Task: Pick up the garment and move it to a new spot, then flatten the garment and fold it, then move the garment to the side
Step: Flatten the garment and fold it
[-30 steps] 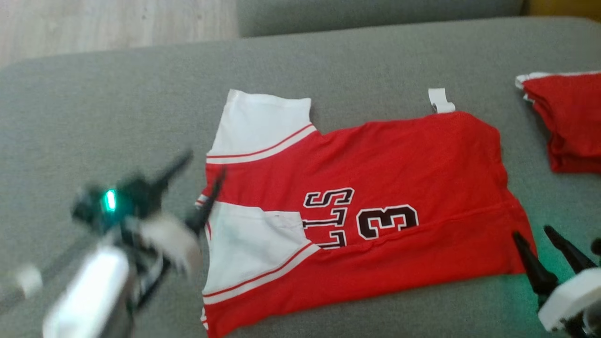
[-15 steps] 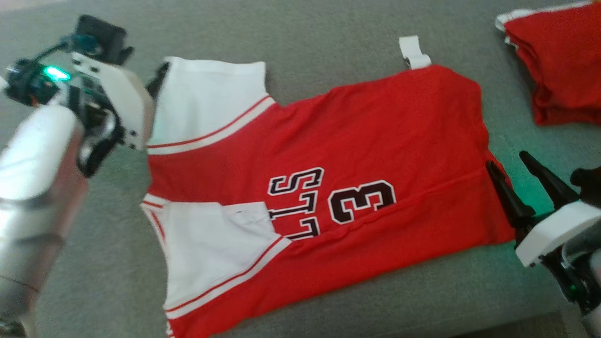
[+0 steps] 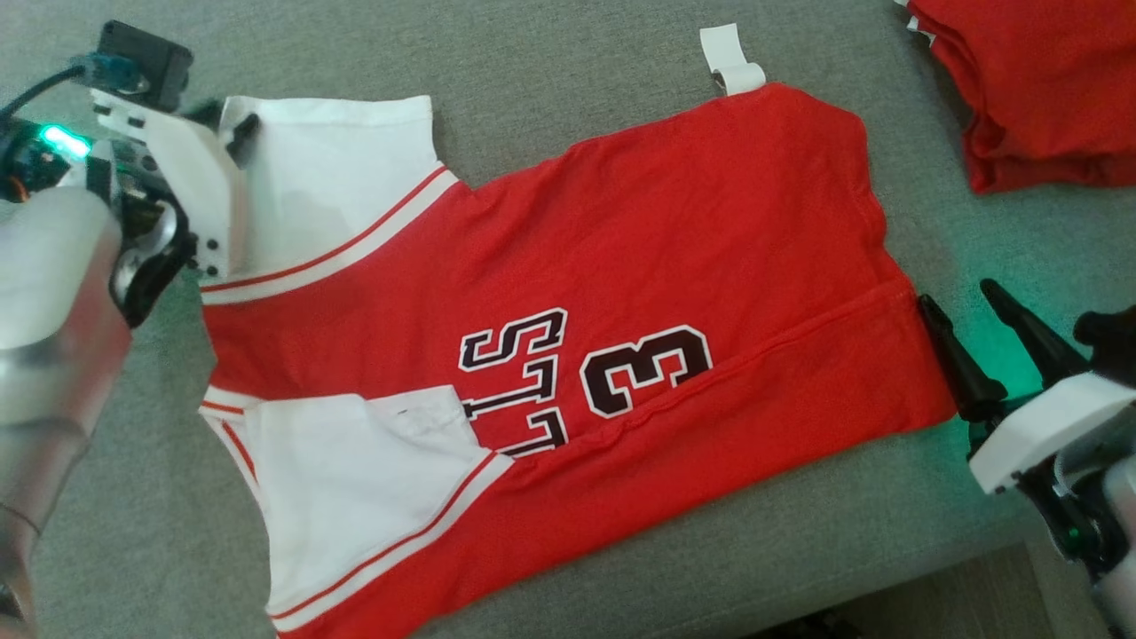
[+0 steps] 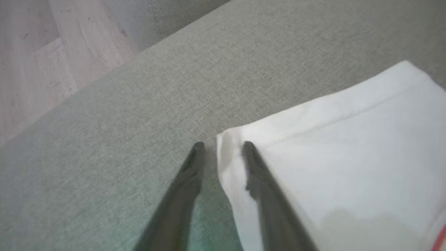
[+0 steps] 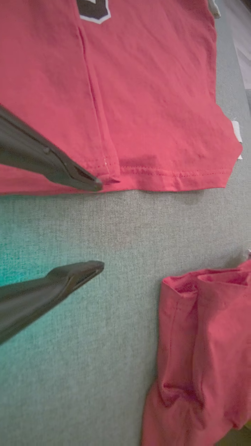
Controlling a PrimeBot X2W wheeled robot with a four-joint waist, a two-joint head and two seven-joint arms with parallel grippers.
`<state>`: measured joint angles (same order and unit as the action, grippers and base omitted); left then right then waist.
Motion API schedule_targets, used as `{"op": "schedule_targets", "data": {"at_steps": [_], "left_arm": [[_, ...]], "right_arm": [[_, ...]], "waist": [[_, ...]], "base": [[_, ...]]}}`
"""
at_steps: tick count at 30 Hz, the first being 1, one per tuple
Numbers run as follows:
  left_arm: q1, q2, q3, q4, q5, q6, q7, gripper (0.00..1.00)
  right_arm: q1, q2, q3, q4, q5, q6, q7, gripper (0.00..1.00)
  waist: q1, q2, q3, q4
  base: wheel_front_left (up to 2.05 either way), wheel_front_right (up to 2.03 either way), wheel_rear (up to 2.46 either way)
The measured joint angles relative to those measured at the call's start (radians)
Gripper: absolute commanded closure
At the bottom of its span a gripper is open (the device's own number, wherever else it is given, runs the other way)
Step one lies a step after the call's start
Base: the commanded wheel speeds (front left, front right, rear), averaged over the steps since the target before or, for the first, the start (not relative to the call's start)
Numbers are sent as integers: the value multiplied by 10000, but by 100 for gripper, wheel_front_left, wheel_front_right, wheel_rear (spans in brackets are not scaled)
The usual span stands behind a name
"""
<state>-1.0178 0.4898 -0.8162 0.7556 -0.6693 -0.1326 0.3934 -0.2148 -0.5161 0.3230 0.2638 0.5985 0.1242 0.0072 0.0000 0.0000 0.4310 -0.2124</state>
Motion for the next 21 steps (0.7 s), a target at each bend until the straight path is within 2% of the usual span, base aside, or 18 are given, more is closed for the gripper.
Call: {"op": "schedule_targets", "data": {"at_steps": [12,17,21], "left_arm": [[-394,257,-1676,-656,-732,2,-1095,100],[-729,330,-2247,-999,-928,2,-1546,100],[-1024,332,-2631,-1237,-978,2,-1804,100]], "right_arm": [[-531,-92,-52,128,268,0,-173,0],[-1515,-393,-142,171,267,0,-48,0],[-2651,-456,44,717,558,0,497,0]], "waist": [[0,0,-111,393],[0,0,-190,824],[0,0,-202,1194]], "base": [[0,0,0],[0,0,0],[0,0,0]]}}
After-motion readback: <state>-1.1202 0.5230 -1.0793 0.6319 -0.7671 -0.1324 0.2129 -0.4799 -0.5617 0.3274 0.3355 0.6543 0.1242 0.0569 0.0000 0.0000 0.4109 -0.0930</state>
